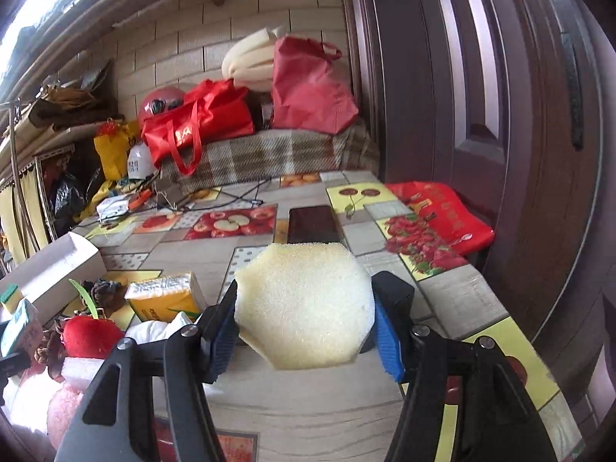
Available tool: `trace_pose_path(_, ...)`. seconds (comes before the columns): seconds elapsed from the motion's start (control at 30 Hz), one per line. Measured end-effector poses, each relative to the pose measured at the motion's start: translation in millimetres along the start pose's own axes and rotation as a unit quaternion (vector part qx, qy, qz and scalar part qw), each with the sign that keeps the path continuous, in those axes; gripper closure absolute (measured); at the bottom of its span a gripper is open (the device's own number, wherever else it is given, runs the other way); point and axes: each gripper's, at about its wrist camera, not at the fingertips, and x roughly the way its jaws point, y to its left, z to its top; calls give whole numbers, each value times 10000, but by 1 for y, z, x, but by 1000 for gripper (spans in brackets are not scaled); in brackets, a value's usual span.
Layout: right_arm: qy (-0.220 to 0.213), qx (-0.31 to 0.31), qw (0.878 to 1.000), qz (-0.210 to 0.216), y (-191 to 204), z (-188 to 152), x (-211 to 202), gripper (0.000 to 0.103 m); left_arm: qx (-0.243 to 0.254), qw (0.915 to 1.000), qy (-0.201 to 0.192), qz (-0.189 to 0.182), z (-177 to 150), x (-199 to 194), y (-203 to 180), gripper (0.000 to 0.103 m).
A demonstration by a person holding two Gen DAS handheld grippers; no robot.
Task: Organize soft objects
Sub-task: 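Carry the tissue pack with the left tool while the right tool carries the yellow foam to the box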
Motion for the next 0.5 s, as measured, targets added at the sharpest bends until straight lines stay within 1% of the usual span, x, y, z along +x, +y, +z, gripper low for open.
trace_pose_path(0.2,-209,-231,9992,268,27,-7,-22,41,-550,9976,-330,252,-1,-12,24,52)
trace_pose_path(0.33,-172,-289,9976,611,48,-13,-34,41,-673,9959,-409,437,-3,-15,28,52)
trace_pose_path(0.5,-10,-313,9939,1061,80,-17,-37,41,-799,9931,-533,679,-5,-22,35,52)
